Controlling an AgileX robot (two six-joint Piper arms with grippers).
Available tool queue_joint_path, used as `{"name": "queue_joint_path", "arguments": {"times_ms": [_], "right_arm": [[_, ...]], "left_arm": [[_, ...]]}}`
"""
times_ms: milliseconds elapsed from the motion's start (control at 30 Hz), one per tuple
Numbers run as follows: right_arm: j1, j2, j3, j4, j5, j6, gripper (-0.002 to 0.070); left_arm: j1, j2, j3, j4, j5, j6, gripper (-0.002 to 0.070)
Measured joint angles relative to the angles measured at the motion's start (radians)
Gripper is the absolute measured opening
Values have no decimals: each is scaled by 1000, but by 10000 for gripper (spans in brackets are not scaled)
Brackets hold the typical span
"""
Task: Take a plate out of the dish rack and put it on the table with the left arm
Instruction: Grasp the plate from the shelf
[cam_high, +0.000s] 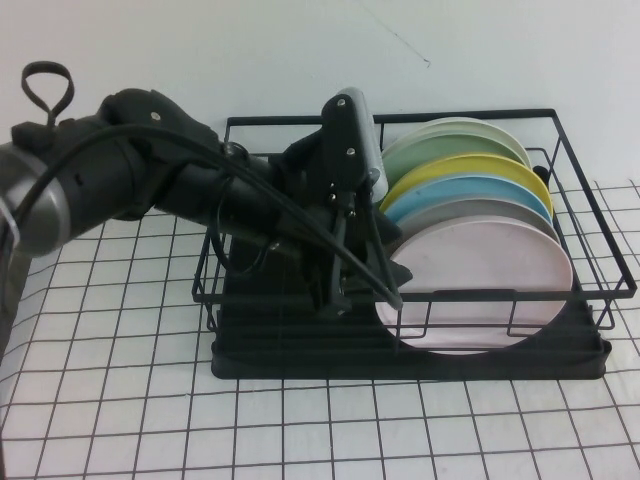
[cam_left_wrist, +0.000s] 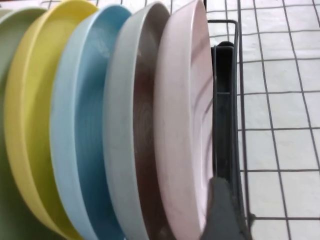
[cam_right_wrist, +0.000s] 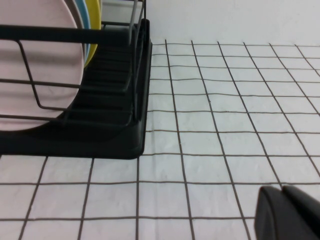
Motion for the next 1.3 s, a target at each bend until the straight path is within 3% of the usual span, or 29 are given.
{"name": "queue_joint_path", "arguments": {"times_ms": [100, 933, 1067, 1167, 1300], "right_arm": [[0, 0, 0, 0, 0, 0, -1], [0, 0, 0, 0, 0, 0, -1], [0, 0, 0, 0, 0, 0, -1], [0, 0, 0, 0, 0, 0, -1], [0, 0, 0, 0, 0, 0, -1]], "left_arm": [[-2, 40, -26, -2, 6, 29, 395], [-25, 223, -142, -97, -47, 98, 370], [-29, 240, -154, -114, -49, 98, 289], [-29, 244, -157, -124, -66, 98, 130], [-29, 240, -159, -124, -78, 72, 124]]}}
